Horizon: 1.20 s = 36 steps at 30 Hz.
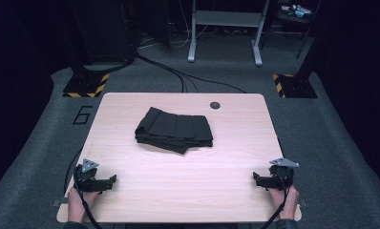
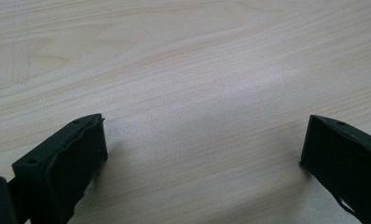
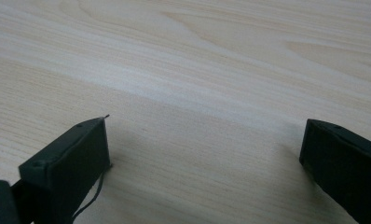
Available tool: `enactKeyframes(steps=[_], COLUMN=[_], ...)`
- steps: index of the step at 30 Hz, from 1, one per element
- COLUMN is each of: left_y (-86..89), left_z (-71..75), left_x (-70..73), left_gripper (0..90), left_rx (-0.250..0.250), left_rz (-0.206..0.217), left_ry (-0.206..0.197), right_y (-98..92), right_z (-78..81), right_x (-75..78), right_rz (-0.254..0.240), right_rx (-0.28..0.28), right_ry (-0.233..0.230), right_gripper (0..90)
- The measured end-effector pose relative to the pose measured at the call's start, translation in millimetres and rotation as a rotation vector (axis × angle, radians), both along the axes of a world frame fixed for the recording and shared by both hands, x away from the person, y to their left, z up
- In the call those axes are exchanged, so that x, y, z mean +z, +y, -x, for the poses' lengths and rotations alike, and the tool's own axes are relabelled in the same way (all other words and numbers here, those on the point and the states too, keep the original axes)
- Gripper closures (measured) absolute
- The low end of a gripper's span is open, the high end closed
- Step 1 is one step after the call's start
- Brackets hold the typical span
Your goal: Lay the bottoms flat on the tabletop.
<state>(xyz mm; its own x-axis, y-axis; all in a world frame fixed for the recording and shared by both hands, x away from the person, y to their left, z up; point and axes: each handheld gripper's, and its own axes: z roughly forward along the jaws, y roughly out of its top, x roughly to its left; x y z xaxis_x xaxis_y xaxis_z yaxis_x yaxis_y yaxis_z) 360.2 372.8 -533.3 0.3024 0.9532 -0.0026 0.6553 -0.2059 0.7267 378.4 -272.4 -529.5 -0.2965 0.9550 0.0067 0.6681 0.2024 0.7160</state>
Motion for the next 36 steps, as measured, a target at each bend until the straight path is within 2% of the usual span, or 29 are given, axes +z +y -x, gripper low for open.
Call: enactKeyframes(steps=[11, 14, 15, 16, 17, 20, 21, 24, 26, 28, 30, 31, 36], left_y=[-0.3, 0.6, 1.6, 1.7, 1.7, 0.7, -2.7, -4.7, -7.2, -9.7, -11.8, -16.6, -27.0], left_z=[0.6, 0.4, 0.5, -0.2, -1.6, -4.0, -6.9, -10.3, -14.3, -19.9, -24.5, -31.6, -44.8], left_x=[0.2, 0.8, 2.1, 1.5, 3.5, 6.1, 9.1, 13.2, 17.2, 21.9, 26.8, 32.3, 41.2], left_gripper=[0.0, 0.0, 0.0, 0.0, 0.0, 0.0, 0.0, 0.0, 0.0, 0.0, 0.0, 0.0, 0.0], left_rx=[-0.004, -0.011, -0.017, -0.011, -0.017, -0.019, -0.023, -0.037, -0.048, -0.053, -0.060, -0.073, -0.100], left_rz=[-0.001, 0.018, 0.022, 0.030, 0.037, 0.040, 0.030, 0.035, 0.033, 0.026, 0.028, 0.024, 0.015], left_ry=[0.001, -0.001, 0.014, 0.004, 0.013, 0.011, 0.002, 0.006, 0.006, -0.007, -0.003, -0.013, -0.017], right_y=[0.1, 0.1, 0.1, 0.1, 0.3, 0.7, 1.0, 0.0, -0.2, 0.0, 2.9, 3.3, 3.3], right_z=[-0.3, -0.4, -0.4, -0.2, -0.1, 0.4, 0.5, 0.8, 3.3, 3.8, 3.5, 3.0, 0.9], right_x=[0.0, 0.1, 0.1, 0.1, 0.1, 0.4, 0.6, 1.2, 2.8, 3.3, 3.6, 3.2, 1.9], right_rz=[-0.004, -0.005, -0.005, -0.003, -0.005, -0.004, -0.003, 0.007, -0.022, -0.023, -0.007, -0.007, 0.003], right_rx=[-0.005, -0.005, -0.005, -0.007, -0.009, -0.012, -0.016, -0.011, -0.024, -0.021, -0.016, -0.015, -0.018], right_ry=[-0.001, 0.000, -0.001, -0.002, -0.001, 0.001, 0.002, -0.010, -0.019, -0.026, -0.031, -0.025, -0.020], right_gripper=[0.8, 0.8, 0.8, 0.9, 1.0, 1.2, 1.2, 1.1, 0.8, 0.8, 1.0, 1.0, 1.1])
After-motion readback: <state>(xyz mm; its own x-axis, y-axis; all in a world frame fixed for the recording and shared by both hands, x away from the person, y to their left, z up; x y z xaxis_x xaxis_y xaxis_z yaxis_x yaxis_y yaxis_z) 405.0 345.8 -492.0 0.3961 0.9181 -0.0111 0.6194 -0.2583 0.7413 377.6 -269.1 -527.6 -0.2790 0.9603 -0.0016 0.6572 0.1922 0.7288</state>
